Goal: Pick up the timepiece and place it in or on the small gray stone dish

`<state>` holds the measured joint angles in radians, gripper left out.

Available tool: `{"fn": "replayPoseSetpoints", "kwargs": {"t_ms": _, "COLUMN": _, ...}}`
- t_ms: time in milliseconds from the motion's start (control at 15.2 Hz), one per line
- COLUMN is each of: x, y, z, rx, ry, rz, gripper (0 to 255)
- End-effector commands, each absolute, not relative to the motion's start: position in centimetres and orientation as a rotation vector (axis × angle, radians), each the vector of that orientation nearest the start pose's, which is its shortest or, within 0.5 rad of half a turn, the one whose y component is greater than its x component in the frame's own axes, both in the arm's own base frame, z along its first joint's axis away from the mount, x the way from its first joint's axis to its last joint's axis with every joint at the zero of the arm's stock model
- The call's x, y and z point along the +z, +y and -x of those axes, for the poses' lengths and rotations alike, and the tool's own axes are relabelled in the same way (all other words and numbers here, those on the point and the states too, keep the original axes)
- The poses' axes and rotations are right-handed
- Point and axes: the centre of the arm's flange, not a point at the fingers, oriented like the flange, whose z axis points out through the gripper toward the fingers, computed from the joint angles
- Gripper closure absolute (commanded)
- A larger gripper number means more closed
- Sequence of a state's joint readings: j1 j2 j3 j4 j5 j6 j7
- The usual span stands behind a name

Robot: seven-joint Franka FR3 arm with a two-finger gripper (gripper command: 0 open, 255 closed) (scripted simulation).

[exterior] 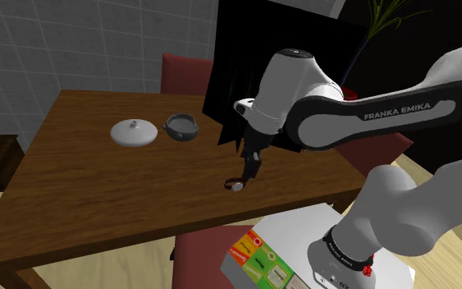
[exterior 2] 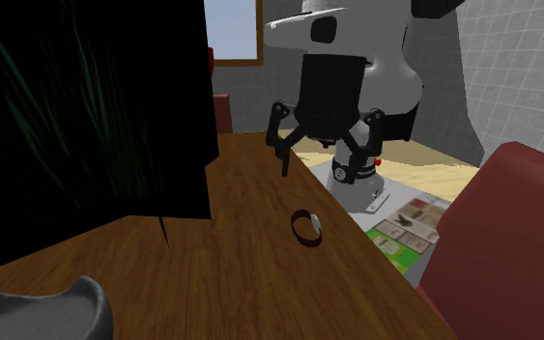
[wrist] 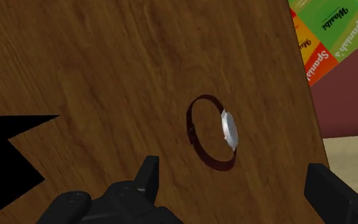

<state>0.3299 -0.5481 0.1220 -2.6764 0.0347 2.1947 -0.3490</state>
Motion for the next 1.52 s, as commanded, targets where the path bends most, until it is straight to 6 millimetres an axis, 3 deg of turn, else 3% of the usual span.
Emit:
{"fn": "replayPoseSetpoints", "kwargs": {"t_ms": 0, "x": 39.1, "y": 17.9, "z": -33.3, "rx": -0.153, "ry": -1.333, "rz": 2.890, "gripper": 0}}
{"fn": "replayPoseSetpoints", "kwargs": {"t_ms": 66, "x": 38.2, "y": 18.8, "z": -33.2, "rx": -0.175, "ry": -1.404, "rz": 2.863, "gripper": 0}}
{"fn": "replayPoseSetpoints", "kwargs": {"t_ms": 594, "x": 34.2, "y": 18.9, "z": -33.7, "rx": -0.176, "ry": -1.406, "rz": 2.862, "gripper": 0}}
{"fn": "replayPoseSetpoints", "kwargs": {"t_ms": 1122, "x": 34.2, "y": 18.9, "z": -33.7, "rx": -0.175, "ry": -1.406, "rz": 2.862, "gripper": 0}}
{"fn": "replayPoseSetpoints", "kwargs": {"t_ms": 1188, "x": 34.2, "y": 18.9, "z": -33.7, "rx": -0.175, "ry": -1.406, "rz": 2.862, "gripper": 255}}
{"fn": "replayPoseSetpoints", "kwargs": {"t_ms": 1452, "x": 34.2, "y": 18.9, "z": -33.7, "rx": -0.175, "ry": -1.406, "rz": 2.862, "gripper": 255}}
